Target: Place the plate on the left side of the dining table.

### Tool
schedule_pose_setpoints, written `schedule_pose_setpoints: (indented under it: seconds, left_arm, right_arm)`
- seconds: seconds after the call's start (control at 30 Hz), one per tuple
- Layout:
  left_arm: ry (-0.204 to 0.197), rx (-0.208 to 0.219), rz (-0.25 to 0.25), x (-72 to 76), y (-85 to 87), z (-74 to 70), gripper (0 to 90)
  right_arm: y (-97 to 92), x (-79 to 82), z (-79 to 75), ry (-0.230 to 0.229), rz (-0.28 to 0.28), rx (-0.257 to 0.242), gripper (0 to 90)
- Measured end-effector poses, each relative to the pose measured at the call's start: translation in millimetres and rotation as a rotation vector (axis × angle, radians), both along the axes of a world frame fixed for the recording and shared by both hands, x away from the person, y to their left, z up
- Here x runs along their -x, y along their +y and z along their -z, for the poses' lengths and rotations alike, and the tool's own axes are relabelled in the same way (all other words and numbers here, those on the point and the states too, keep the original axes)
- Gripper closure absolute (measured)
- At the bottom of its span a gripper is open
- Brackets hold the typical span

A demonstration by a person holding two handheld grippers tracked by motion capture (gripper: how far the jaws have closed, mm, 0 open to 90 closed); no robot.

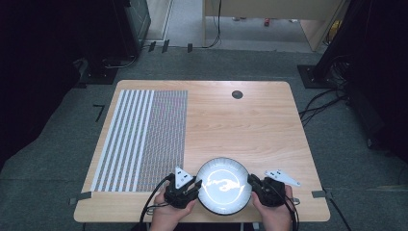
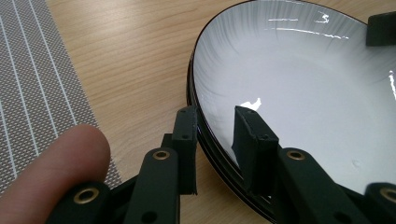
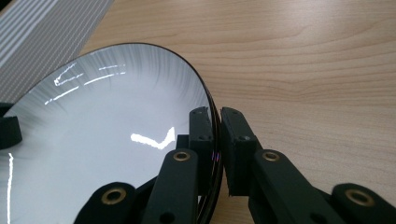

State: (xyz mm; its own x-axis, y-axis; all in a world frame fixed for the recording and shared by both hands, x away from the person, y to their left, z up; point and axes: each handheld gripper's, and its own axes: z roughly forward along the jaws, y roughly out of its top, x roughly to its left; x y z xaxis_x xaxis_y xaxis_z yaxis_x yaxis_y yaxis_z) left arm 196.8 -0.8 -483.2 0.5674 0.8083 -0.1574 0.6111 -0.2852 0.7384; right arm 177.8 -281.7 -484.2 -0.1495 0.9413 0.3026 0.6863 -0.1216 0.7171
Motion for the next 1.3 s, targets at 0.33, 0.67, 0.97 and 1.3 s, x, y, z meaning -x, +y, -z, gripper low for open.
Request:
schedule_pose_setpoints:
  seconds: [0.33,0.67,0.97,1.3]
  left_arm:
    - [0.002,0.020,-0.005,-0.6,5.5,-3.6,69.5]
    - [-0.002,0.043,-0.004,-0.5,7.8,-7.0,67.5]
    - [0.006,0.042,0.009,0.4,6.8,-6.5,68.2]
    - [0.016,0.032,0.022,0.7,6.0,-3.8,70.8]
  right_arm:
    - [-2.9,-0.7,-0.9,-0.014,0.029,-0.069,88.7]
    - [-12.9,0.4,-7.9,-0.058,0.039,-0.088,90.0]
    - [-12.5,3.3,-4.0,-0.047,-0.004,-0.125,82.5]
    - [-8.9,3.7,-2.1,-0.002,-0.028,-0.086,82.8]
